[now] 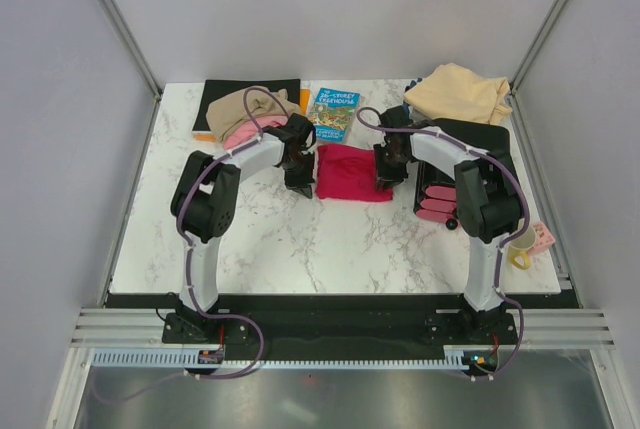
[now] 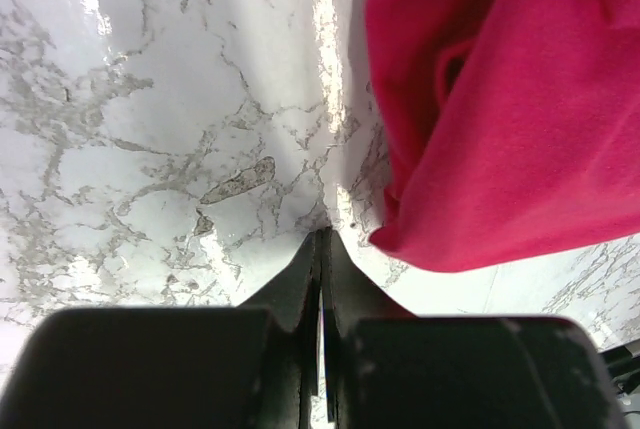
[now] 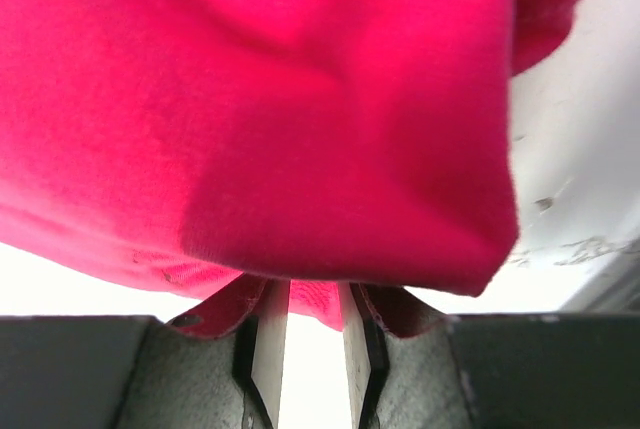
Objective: Fold and stack the t-shirts
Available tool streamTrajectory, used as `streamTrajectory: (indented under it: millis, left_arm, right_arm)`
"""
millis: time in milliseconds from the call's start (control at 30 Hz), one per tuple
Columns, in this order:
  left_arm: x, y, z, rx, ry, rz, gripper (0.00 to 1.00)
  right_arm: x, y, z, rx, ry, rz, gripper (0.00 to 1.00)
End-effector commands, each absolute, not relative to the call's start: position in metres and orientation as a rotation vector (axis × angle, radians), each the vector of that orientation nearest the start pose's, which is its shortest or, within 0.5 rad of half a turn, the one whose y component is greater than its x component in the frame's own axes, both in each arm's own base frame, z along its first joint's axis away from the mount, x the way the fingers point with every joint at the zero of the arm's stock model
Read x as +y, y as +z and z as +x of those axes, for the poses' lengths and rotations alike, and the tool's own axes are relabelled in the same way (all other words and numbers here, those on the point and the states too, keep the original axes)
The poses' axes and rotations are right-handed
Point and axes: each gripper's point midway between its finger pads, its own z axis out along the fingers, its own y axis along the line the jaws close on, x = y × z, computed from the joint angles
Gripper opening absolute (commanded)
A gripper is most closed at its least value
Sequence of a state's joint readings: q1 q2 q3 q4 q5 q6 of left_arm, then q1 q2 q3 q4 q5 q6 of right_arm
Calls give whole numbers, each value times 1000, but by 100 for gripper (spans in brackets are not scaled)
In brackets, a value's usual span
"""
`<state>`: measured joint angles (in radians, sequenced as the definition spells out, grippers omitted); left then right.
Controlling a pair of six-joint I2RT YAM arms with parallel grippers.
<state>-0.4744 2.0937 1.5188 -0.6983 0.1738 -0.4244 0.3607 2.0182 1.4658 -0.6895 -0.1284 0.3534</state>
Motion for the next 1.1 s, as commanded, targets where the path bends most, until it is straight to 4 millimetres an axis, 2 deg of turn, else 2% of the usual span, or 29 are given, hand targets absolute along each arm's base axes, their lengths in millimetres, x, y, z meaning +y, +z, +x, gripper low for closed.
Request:
streamTrajectory:
  millis: [0,167,267,400,467,533,733,900,967,1000,1067]
  left_arm:
    - [-204,-3,359,2922,-228,125,2]
    - [-206,3,359,2914,-260,129,2]
    - [-212,19,360,2884,-318,136,2]
    - [-235,48,363,2821,-476,204,3]
    - [-242,58,369,2789,-505,229,4]
    - [-250,63,371,2773,-526,255,5]
    - [-274,85,375,2713,-614,328,11]
    - [-298,92,382,2687,-679,366,13]
    - [-310,101,386,2660,-718,392,13]
    - [-314,96,387,2666,-721,401,14]
    - [-327,100,393,2638,-732,430,14]
  right_arm:
    - [179,31,393,2837,318,-43,33]
    - [181,30,396,2840,327,-40,33]
    - [181,31,396,2838,329,-56,33]
    - [181,32,399,2831,328,-63,33]
    - [184,38,405,2812,338,-63,34]
    - [188,53,413,2774,361,-65,41]
    - [191,95,433,2657,365,-70,44]
    - [201,106,438,2644,432,-84,43]
    - [204,113,441,2626,453,-90,42]
    - [207,114,443,2624,468,-94,42]
    - [208,112,446,2625,473,-94,42]
